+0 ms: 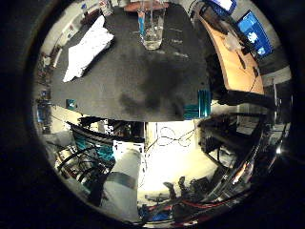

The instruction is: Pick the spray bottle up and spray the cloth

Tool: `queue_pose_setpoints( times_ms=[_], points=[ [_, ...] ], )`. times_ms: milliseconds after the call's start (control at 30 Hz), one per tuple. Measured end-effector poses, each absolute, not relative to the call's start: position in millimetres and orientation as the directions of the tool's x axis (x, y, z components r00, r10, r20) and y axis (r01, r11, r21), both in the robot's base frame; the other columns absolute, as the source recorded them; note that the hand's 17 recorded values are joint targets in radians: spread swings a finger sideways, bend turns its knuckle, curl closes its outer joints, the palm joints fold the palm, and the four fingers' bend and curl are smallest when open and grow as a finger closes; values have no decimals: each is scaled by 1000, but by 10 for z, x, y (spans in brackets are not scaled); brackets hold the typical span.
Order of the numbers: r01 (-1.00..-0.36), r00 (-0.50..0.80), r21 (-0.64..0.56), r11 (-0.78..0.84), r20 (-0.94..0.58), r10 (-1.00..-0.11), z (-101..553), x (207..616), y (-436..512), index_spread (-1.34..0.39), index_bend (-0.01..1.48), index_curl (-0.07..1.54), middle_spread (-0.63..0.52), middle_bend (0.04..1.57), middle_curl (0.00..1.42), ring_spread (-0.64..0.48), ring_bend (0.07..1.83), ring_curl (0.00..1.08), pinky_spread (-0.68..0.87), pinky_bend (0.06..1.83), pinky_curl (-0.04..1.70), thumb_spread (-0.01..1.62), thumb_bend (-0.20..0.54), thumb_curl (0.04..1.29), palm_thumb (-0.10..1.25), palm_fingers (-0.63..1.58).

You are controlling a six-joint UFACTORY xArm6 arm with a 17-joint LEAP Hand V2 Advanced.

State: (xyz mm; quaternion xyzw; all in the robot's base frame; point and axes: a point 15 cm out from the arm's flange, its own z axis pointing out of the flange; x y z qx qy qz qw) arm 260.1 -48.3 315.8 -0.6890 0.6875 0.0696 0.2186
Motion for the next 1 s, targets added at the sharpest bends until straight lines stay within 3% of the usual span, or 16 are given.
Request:
queue_pose_setpoints(
  times_ms=[533, 1000],
  points=[
    [-937, -92, -242, 250, -521, -849, 3040, 2572, -1110, -325, 172, 315, 49, 226, 351, 144, 183, 194, 337, 216, 324, 1153, -20, 299, 611, 159],
    [-931, -110, -230, 284, -565, -818, 2988, 2596, -1673, -321, 161, 299, 63, 211, 346, 151, 190, 203, 340, 227, 330, 1141, -25, 285, 538, 120]
  ],
)
